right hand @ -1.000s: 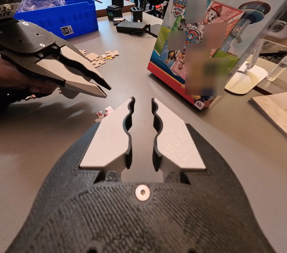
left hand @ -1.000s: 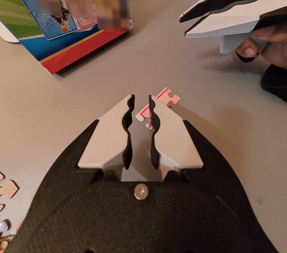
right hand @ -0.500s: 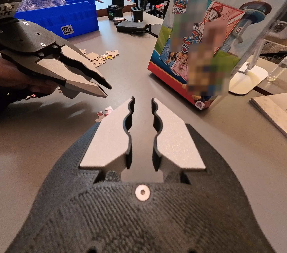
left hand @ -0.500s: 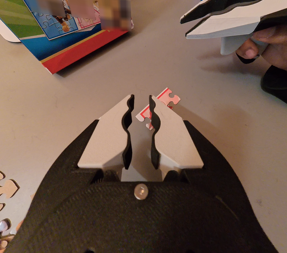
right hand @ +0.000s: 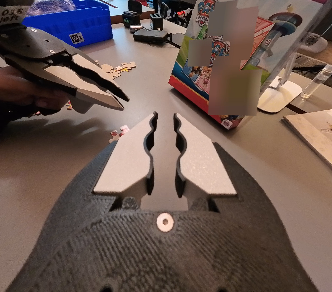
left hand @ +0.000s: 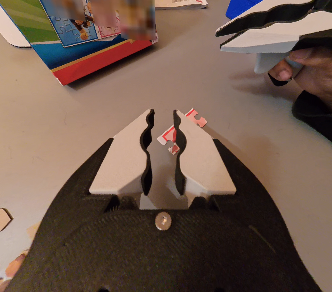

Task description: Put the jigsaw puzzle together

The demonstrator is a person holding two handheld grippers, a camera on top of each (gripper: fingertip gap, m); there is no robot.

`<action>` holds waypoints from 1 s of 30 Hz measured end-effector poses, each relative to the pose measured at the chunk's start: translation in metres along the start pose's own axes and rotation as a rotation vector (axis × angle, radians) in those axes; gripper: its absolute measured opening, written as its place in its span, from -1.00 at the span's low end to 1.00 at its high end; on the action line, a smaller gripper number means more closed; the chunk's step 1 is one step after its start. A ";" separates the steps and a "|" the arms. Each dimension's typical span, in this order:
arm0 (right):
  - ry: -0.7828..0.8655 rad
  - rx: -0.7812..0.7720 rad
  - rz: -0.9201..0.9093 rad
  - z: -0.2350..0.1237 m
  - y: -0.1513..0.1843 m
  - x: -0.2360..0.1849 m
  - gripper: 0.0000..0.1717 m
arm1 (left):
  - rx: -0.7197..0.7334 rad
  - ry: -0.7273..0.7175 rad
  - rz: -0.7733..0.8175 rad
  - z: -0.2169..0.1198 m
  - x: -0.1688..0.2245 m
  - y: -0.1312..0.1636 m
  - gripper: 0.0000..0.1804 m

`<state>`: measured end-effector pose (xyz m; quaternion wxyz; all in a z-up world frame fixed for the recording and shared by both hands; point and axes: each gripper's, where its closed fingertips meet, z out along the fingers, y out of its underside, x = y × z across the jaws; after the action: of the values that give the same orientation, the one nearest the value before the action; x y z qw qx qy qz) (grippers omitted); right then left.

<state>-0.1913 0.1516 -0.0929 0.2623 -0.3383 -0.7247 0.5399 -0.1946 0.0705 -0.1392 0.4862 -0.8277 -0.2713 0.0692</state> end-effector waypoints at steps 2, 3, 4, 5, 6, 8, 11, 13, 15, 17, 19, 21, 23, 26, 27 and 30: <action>0.005 0.010 -0.004 -0.001 -0.002 0.000 -0.82 | -0.002 0.014 0.001 0.002 0.003 0.001 -0.78; 0.007 0.015 -0.004 -0.002 -0.003 0.001 -0.83 | -0.002 0.020 0.007 0.003 0.005 0.001 -0.77; 0.010 0.020 -0.004 -0.002 -0.004 0.001 -0.84 | -0.001 0.025 0.014 0.003 0.008 0.001 -0.77; 0.013 0.022 -0.003 -0.002 -0.004 0.002 -0.84 | 0.005 0.032 0.022 0.004 0.011 0.000 -0.76; 0.015 0.023 -0.001 -0.002 -0.004 0.003 -0.84 | 0.017 0.044 0.026 0.006 0.015 -0.002 -0.76; 0.019 0.023 0.001 -0.003 -0.003 0.004 -0.85 | 0.023 0.089 0.011 0.013 0.026 -0.003 -0.73; 0.027 0.024 -0.001 -0.003 -0.002 0.006 -0.86 | 0.006 0.173 0.003 0.016 0.050 -0.007 -0.64; 0.038 0.019 -0.010 -0.002 0.000 0.008 -0.87 | 0.025 0.178 0.043 0.009 0.059 -0.018 -0.63; 0.051 0.015 -0.017 -0.001 0.002 0.010 -0.88 | 0.025 0.105 0.082 -0.005 0.046 -0.028 -0.63; 0.057 0.013 -0.017 -0.001 0.004 0.012 -0.88 | 0.042 0.015 0.093 -0.031 0.018 -0.037 -0.63; 0.061 0.015 -0.013 -0.001 0.005 0.014 -0.88 | 0.059 -0.080 0.054 -0.069 -0.023 -0.041 -0.61; 0.065 0.017 -0.011 -0.001 0.005 0.015 -0.88 | 0.018 -0.200 -0.020 -0.113 -0.077 -0.025 -0.56; 0.071 0.017 -0.014 0.000 0.006 0.016 -0.89 | -0.044 -0.342 -0.128 -0.158 -0.133 0.007 -0.57; 0.075 0.008 -0.024 0.002 0.008 0.015 -0.89 | -0.206 -0.481 -0.302 -0.210 -0.193 0.072 -0.54; 0.078 0.005 -0.030 0.003 0.009 0.015 -0.89 | -0.235 -0.511 -0.353 -0.221 -0.206 0.088 -0.53; 0.084 -0.011 -0.039 0.006 0.014 0.016 -0.89 | -0.306 -0.536 -0.447 -0.231 -0.228 0.124 -0.55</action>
<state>-0.2033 0.1630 -0.1079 0.3013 -0.3478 -0.7224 0.5161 -0.2520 -0.2714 -0.1577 0.2718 -0.7638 -0.5698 0.1344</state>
